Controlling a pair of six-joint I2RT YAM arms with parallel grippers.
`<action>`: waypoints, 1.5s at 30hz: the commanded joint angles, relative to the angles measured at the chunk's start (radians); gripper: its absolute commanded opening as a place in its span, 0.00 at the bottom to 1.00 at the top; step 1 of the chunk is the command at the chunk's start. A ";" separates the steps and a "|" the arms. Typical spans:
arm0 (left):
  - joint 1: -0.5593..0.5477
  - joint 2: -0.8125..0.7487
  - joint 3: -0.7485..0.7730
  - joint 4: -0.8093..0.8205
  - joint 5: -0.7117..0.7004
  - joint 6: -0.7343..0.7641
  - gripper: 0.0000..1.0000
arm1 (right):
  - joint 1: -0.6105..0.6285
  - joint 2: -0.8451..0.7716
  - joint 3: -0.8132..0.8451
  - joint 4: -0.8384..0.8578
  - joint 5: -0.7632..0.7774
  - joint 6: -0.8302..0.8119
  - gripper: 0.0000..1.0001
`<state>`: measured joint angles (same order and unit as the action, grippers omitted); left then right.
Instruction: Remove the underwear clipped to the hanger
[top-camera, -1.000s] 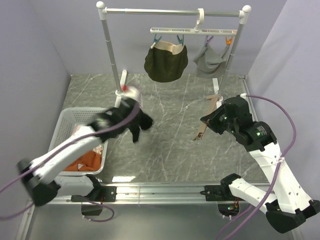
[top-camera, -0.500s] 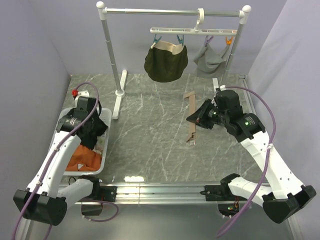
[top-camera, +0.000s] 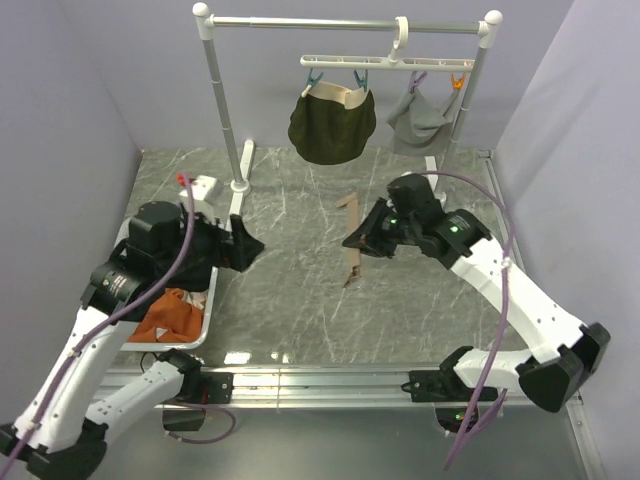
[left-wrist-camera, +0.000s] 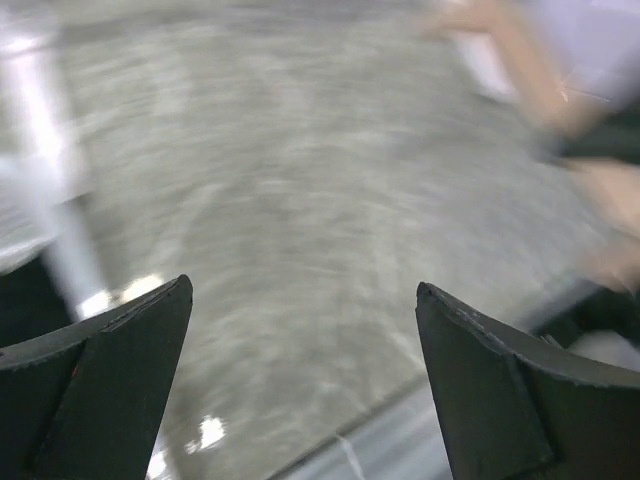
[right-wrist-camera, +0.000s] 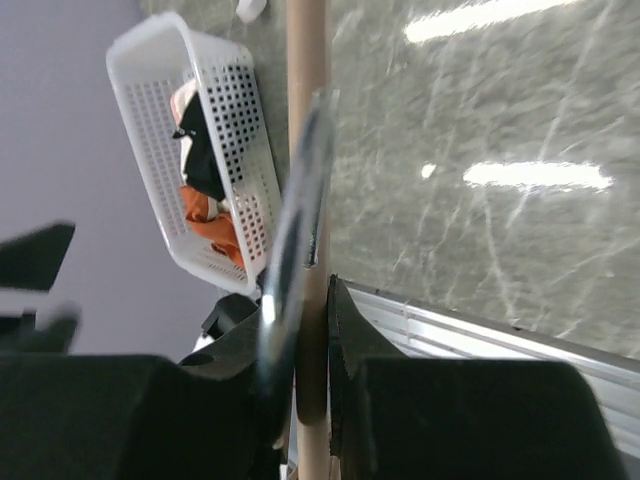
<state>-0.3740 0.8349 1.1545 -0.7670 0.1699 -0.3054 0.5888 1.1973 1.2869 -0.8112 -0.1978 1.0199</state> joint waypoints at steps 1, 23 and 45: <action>-0.167 0.027 0.053 0.089 0.119 -0.004 0.99 | 0.077 0.053 0.095 0.047 0.060 0.092 0.00; -0.824 0.386 0.272 0.035 -0.507 0.026 0.99 | 0.152 0.263 0.226 -0.102 0.180 0.313 0.00; -0.861 0.497 0.323 0.012 -0.736 0.106 0.86 | 0.175 0.294 0.264 -0.071 0.104 0.316 0.00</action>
<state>-1.2274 1.3327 1.4315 -0.7776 -0.5648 -0.2466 0.7502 1.4895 1.5093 -0.9123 -0.0799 1.3300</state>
